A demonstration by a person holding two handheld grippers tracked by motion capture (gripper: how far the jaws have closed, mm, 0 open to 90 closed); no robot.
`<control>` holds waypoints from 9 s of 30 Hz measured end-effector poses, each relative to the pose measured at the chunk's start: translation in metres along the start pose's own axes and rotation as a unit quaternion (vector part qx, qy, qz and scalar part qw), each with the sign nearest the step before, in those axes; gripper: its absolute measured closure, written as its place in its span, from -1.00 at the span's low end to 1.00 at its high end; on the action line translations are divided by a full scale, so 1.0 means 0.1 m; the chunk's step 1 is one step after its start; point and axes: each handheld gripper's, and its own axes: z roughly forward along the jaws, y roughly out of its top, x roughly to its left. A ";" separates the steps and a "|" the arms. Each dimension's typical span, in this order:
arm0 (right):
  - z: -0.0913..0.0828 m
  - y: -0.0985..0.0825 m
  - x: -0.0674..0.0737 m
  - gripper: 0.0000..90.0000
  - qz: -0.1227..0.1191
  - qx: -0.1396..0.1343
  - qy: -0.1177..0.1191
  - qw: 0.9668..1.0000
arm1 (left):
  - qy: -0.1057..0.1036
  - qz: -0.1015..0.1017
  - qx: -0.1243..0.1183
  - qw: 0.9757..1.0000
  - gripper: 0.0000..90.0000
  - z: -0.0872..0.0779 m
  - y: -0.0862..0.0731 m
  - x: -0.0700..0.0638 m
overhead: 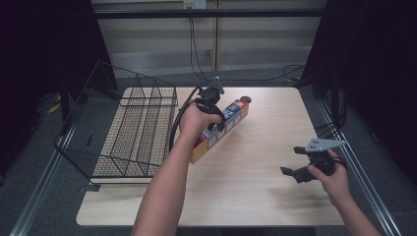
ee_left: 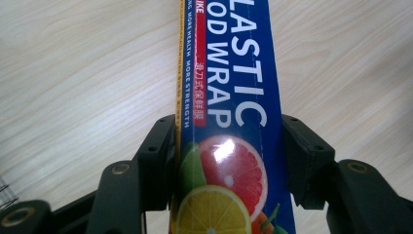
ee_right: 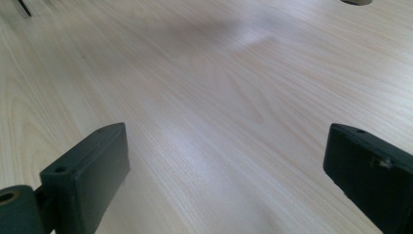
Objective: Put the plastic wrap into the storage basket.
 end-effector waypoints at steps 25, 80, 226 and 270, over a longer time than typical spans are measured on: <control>0.00 0.00 0.00 -0.94 0.001 -0.002 -0.002 1.000 | 0.021 -0.037 -0.005 0.999 0.00 -0.55 -0.17 0.30; 0.04 0.02 0.03 -0.94 0.001 -0.002 -0.003 1.000 | 0.072 -0.138 -0.037 0.987 0.00 -1.57 -0.63 0.96; 0.05 0.01 0.02 -0.94 0.004 0.001 -0.001 1.000 | 0.169 -0.309 -0.050 0.935 -0.05 -1.40 -1.42 1.93; 0.04 0.01 0.03 -0.94 0.002 0.003 0.002 1.000 | 0.107 -0.258 -0.103 0.955 -0.68 -1.48 -1.13 1.52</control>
